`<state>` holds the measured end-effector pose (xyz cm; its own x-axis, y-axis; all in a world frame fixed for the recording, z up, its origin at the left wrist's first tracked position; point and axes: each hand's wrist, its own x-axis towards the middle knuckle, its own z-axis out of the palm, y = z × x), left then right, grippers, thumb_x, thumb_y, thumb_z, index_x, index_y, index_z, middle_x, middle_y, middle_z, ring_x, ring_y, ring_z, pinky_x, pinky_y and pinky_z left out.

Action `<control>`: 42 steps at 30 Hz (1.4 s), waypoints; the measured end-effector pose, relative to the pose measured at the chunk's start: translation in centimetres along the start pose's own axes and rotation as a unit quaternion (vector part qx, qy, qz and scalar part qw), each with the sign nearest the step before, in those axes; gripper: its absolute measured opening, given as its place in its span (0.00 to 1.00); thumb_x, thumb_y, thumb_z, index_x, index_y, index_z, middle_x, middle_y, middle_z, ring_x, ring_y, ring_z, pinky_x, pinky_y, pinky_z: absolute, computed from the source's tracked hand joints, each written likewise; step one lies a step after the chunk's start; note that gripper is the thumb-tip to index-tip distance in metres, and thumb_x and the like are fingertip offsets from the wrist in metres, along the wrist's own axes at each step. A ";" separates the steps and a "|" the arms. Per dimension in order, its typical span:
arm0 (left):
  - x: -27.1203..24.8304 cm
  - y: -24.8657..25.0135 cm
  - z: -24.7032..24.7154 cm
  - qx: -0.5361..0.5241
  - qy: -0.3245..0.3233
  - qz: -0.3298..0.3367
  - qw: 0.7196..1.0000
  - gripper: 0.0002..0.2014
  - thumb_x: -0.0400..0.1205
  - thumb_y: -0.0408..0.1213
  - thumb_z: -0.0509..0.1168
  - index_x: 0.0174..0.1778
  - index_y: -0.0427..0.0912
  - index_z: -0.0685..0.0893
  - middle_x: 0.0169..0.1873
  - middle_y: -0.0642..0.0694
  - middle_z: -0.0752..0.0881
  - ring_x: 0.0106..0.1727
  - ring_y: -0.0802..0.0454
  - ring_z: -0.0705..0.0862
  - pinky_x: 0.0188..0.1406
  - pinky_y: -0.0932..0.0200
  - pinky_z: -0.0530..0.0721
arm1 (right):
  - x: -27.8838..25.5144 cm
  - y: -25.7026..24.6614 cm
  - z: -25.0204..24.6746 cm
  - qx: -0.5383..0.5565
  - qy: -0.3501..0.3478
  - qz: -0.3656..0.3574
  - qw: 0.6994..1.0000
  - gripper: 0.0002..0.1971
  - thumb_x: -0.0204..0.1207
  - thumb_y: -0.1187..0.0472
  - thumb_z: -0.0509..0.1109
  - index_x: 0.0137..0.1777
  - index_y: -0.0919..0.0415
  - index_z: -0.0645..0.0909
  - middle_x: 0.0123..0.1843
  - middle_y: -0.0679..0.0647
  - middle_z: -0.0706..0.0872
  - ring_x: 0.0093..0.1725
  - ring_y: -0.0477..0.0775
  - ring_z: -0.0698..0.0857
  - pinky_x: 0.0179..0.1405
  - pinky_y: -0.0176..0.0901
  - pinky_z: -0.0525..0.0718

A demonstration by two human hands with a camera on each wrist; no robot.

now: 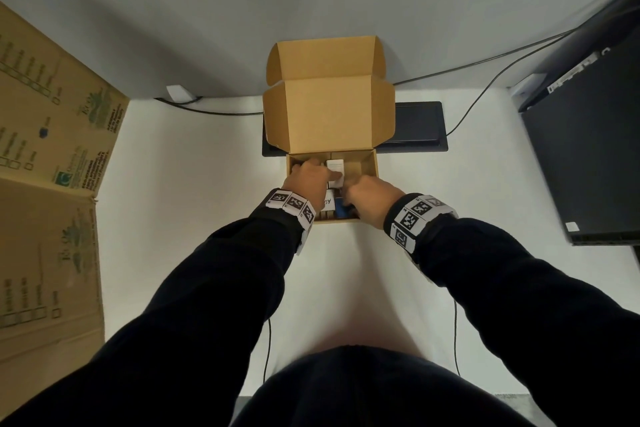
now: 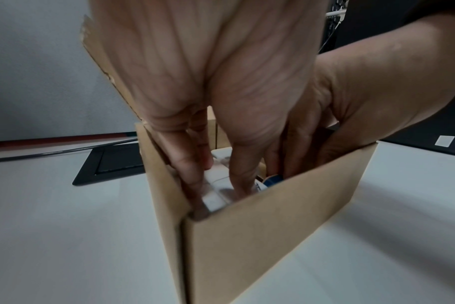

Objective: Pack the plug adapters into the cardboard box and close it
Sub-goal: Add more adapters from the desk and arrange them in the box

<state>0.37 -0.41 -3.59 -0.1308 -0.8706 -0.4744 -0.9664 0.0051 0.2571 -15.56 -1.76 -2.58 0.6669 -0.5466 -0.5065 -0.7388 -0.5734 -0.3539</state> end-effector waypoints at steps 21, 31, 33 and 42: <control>0.2 -0.2 0.6 -0.007 -0.002 -0.004 1.000 0.32 0.78 0.32 0.74 0.75 0.62 0.78 0.62 0.39 0.79 0.64 0.34 0.81 0.65 0.42 0.83 | 0.1 -0.6 0.4 0.059 0.042 0.035 0.997 0.06 0.74 0.69 0.73 0.42 0.57 0.88 0.45 0.55 0.89 0.44 0.58 0.87 0.49 0.49 0.87; 0.4 -0.4 0.7 0.001 -0.005 0.002 1.000 0.31 0.78 0.33 0.73 0.76 0.61 0.78 0.62 0.38 0.80 0.64 0.34 0.81 0.65 0.43 0.82 | 1.2 -0.2 1.7 0.008 0.036 0.057 0.998 0.07 0.76 0.67 0.70 0.47 0.58 0.89 0.44 0.57 0.89 0.43 0.61 0.88 0.48 0.55 0.90; 0.4 -0.4 0.7 0.003 -0.002 0.001 1.000 0.31 0.78 0.33 0.74 0.76 0.60 0.78 0.63 0.38 0.80 0.64 0.34 0.81 0.65 0.43 0.82 | 1.2 -0.2 1.9 0.002 0.037 0.056 0.998 0.08 0.77 0.67 0.70 0.49 0.58 0.89 0.45 0.58 0.89 0.44 0.62 0.88 0.48 0.55 0.90; 0.4 0.3 0.4 -0.014 -0.020 -0.003 1.000 0.25 0.75 0.30 0.72 0.65 0.60 0.84 0.58 0.41 0.81 0.62 0.37 0.81 0.61 0.43 0.85 | 0.8 0.1 2.2 -0.068 0.135 0.020 0.988 0.10 0.76 0.58 0.73 0.55 0.50 0.89 0.60 0.54 0.85 0.66 0.64 0.78 0.63 0.54 0.74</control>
<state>-0.08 -0.53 -4.01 -0.1342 -0.8499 -0.5096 -0.9605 -0.0149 0.2778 -15.33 -0.94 -4.77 0.6532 -0.7021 -0.2835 -0.7569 -0.6154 -0.2198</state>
